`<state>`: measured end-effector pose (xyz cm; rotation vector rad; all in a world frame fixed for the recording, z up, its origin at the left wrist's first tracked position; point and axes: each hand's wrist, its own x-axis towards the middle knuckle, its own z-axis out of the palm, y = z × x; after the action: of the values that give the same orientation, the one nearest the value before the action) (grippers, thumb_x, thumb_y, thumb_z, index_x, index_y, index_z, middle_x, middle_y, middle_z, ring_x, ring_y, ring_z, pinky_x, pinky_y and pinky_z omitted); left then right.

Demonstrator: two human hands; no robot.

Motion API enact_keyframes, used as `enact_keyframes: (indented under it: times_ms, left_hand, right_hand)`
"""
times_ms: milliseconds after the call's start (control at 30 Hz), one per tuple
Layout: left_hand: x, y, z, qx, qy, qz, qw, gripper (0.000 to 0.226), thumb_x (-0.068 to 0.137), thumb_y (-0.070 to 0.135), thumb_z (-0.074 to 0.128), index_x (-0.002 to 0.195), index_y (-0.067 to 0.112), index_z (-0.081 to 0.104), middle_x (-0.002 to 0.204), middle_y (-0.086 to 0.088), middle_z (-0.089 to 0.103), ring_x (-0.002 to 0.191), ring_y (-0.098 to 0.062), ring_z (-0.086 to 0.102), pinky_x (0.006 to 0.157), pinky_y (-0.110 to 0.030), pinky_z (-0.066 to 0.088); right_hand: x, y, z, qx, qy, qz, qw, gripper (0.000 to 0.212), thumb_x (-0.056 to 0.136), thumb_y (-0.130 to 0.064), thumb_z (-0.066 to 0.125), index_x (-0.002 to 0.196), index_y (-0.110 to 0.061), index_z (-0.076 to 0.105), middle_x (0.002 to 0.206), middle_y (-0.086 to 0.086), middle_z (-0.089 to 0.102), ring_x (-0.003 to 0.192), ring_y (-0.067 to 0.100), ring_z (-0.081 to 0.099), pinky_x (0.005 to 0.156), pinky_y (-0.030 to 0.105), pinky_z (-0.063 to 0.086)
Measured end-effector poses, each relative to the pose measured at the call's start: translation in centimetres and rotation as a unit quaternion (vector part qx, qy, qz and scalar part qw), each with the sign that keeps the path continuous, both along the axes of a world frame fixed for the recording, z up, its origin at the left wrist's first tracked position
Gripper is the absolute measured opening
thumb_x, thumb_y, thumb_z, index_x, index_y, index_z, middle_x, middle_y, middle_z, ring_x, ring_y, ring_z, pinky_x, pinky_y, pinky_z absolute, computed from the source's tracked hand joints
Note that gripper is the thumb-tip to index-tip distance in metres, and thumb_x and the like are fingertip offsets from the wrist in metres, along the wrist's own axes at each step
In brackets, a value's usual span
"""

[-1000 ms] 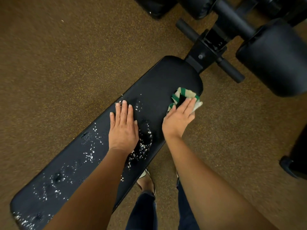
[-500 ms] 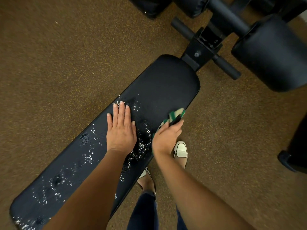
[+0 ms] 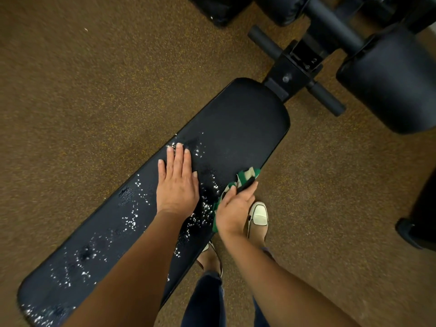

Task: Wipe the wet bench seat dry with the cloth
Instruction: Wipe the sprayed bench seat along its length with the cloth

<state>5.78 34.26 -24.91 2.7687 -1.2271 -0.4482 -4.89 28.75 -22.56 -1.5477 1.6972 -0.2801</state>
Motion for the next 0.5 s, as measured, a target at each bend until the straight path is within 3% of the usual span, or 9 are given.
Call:
enact_keyframes:
  times_ms: [100, 200, 300, 400, 500]
  left_hand:
    - [0.2, 0.3, 0.1, 0.003, -0.004, -0.011, 1.000, 0.059, 0.099, 0.034, 0.014, 0.150, 0.004, 0.012, 0.159, -0.011, 0.003, 0.146, -0.026, -0.007, 0.118, -0.046, 0.003]
    - [0.2, 0.4, 0.1, 0.003, -0.005, -0.013, 1.000, 0.058, 0.100, 0.034, 0.015, 0.150, 0.005, 0.008, 0.160, -0.010, 0.001, 0.146, -0.025, -0.010, 0.119, -0.045, 0.001]
    - [0.0, 0.3, 0.1, 0.006, -0.008, -0.005, 1.000, 0.058, 0.099, 0.034, 0.016, 0.150, 0.005, 0.010, 0.159, -0.010, 0.001, 0.146, -0.026, -0.008, 0.118, -0.046, 0.002]
    - [-0.1, 0.3, 0.1, 0.012, 0.001, 0.004, 1.000, 0.059, 0.099, 0.034, 0.014, 0.150, 0.005, 0.012, 0.159, -0.009, 0.000, 0.146, -0.025, -0.010, 0.118, -0.046, 0.000]
    - [-0.1, 0.7, 0.4, 0.013, 0.005, 0.010, 1.000, 0.059, 0.099, 0.036, 0.013, 0.151, 0.006, 0.011, 0.159, -0.008, -0.001, 0.146, -0.024, -0.011, 0.118, -0.046, -0.003]
  right_hand:
    - [0.7, -3.6, -0.5, 0.006, -0.020, -0.032, 0.999, 0.060, 0.102, -0.015, 0.039, 0.151, 0.002, 0.008, 0.141, 0.028, 0.034, 0.116, 0.039, 0.047, 0.083, 0.012, 0.030]
    - [1.7, -8.3, -1.9, -0.091, 0.056, -0.009, 0.994, 0.059, 0.100, -0.018, 0.039, 0.149, 0.006, 0.015, 0.137, 0.033, 0.036, 0.116, 0.047, 0.047, 0.098, 0.041, 0.039]
    - [1.0, -6.1, -3.3, -0.217, 0.140, 0.143, 0.955, 0.054, 0.097, -0.023, 0.039, 0.142, 0.007, 0.034, 0.144, 0.039, 0.027, 0.129, 0.058, 0.031, 0.110, 0.056, 0.028]
    - [-2.1, -2.4, -2.8, -0.228, 0.174, 0.343, 0.895, 0.056, 0.097, -0.030, 0.034, 0.145, 0.000, 0.035, 0.153, 0.029, 0.021, 0.140, 0.052, 0.012, 0.115, 0.058, 0.017]
    - [-2.6, -4.3, -3.0, -0.222, 0.203, 0.382, 0.874, 0.056, 0.097, -0.032, 0.036, 0.145, -0.002, 0.037, 0.154, 0.025, 0.023, 0.142, 0.047, 0.013, 0.115, 0.057, 0.019]
